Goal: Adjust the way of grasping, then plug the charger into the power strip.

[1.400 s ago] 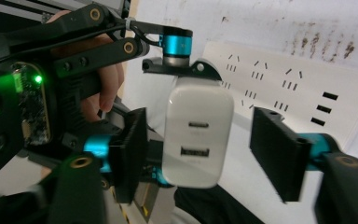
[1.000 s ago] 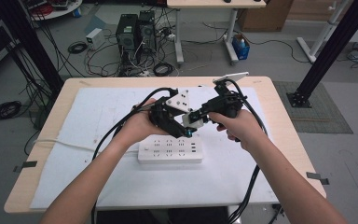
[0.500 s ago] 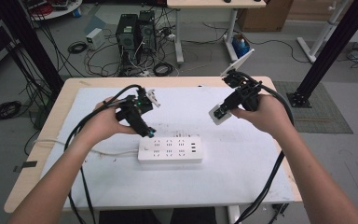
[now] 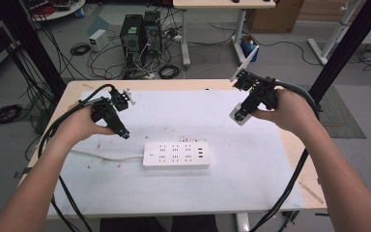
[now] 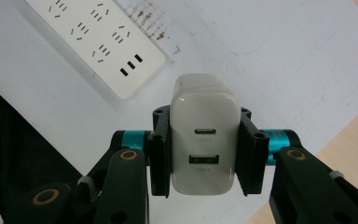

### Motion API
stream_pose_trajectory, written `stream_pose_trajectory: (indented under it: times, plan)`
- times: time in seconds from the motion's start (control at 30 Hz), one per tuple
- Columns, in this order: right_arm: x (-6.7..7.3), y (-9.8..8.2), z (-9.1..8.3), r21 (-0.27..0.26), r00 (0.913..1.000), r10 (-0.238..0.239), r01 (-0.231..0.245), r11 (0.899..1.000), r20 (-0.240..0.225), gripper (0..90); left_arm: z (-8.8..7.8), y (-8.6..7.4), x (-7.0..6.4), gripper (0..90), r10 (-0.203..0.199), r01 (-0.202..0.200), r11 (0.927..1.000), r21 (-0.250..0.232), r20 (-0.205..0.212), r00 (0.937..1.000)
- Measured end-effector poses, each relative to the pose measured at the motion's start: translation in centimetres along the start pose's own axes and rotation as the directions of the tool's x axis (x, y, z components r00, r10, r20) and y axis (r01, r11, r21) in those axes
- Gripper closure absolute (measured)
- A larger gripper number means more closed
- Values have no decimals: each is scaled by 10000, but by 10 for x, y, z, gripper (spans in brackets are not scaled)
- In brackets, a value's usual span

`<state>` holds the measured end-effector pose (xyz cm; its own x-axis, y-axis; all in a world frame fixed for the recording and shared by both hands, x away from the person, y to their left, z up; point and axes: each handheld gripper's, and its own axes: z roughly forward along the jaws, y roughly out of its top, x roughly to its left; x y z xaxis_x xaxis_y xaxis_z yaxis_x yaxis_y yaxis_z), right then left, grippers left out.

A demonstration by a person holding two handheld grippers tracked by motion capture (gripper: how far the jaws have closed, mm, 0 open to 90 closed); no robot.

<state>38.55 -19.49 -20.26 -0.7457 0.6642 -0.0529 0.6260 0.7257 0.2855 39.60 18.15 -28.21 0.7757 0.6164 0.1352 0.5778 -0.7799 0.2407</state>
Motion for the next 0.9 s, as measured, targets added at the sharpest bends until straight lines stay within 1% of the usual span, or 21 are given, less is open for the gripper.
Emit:
stream_pose_trajectory:
  times: [0.07, 0.13, 0.2, 0.27, 0.33, 0.4, 0.47, 0.5, 0.57, 0.63, 0.67, 0.7, 0.73, 0.8, 0.83, 0.87, 0.9]
  plan:
    - [0, 1, -1, -78, 10000, -59, 58, 10000, -76, 622, -3, -1, 0, 218, -8, 8, 9999, -147, -12, 10000]
    - [1, 2, -1, -62, 9999, -133, 132, 9999, -95, 622, -6, -1, 0, 218, 13, -14, 9998, -194, -40, 10000]
    - [2, 4, 0, -76, 9993, -367, 366, 9993, -93, 621, -7, -2, 0, 218, 18, -19, 9998, -182, -51, 10000]
    - [2, 5, 0, -53, 9990, -426, 425, 9991, -162, 621, -8, -3, -1, 218, 75, -76, 9998, -183, -12, 10000]
    - [2, 7, 2, -80, 9977, -670, 669, 9977, -137, 621, -8, -4, -1, 218, 118, -119, 9998, -170, -34, 9999]
    - [2, 8, 3, -44, 9969, -754, 753, 9971, -210, 622, -7, -4, -1, 218, 182, -182, 9997, -168, 29, 9998]
    - [3, 9, 5, -14, 9950, -994, 994, 9950, -138, 621, -7, -4, -2, 218, 221, -220, 9996, -186, 17, 9998]
    - [3, 10, 7, 14, 9945, -1032, 1032, 9947, -154, 622, -7, -4, -2, 218, 267, -266, 9994, -203, 66, 9996]
    - [6, 13, 10, 30, 9914, -1302, 1302, 9915, -119, 621, -6, -4, -2, 218, 270, -267, 9994, -226, 139, 9995]
    - [7, 19, 13, 0, 9877, -1550, 1550, 9879, -224, 622, -5, -4, -2, 218, 253, -249, 9994, -230, 185, 9995]
    - [10, 22, 16, 6, 9855, -1681, 1682, 9858, -247, 621, -5, -4, -1, 218, 254, -251, 9995, -194, 168, 9995]
    - [13, 25, 19, -20, 9803, -1957, 1957, 9807, -276, 622, -5, -5, -1, 218, 211, -208, 9997, -162, 195, 9996]
    - [16, 29, 22, 30, 9775, -2085, 2087, 9780, -311, 622, -5, -6, -1, 218, 161, -157, 9997, -183, 234, 9996]
    - [21, 36, 30, 104, 9682, -2469, 2475, 9688, -413, 622, -5, -8, -2, 218, 148, -140, 9996, -260, 315, 9994]
    - [24, 39, 35, 128, 9624, -2677, 2686, 9632, -451, 622, -5, -9, -3, 217, 113, -103, 9995, -288, 358, 9993]
    - [27, 43, 40, 168, 9566, -2874, 2885, 9573, -489, 622, -5, -10, -4, 216, 165, -156, 9995, -266, 355, 9992]
    - [31, 46, 45, 192, 9480, -3144, 3157, 9487, -495, 622, -5, -12, -5, 215, 160, -151, 9995, -265, 344, 9993]
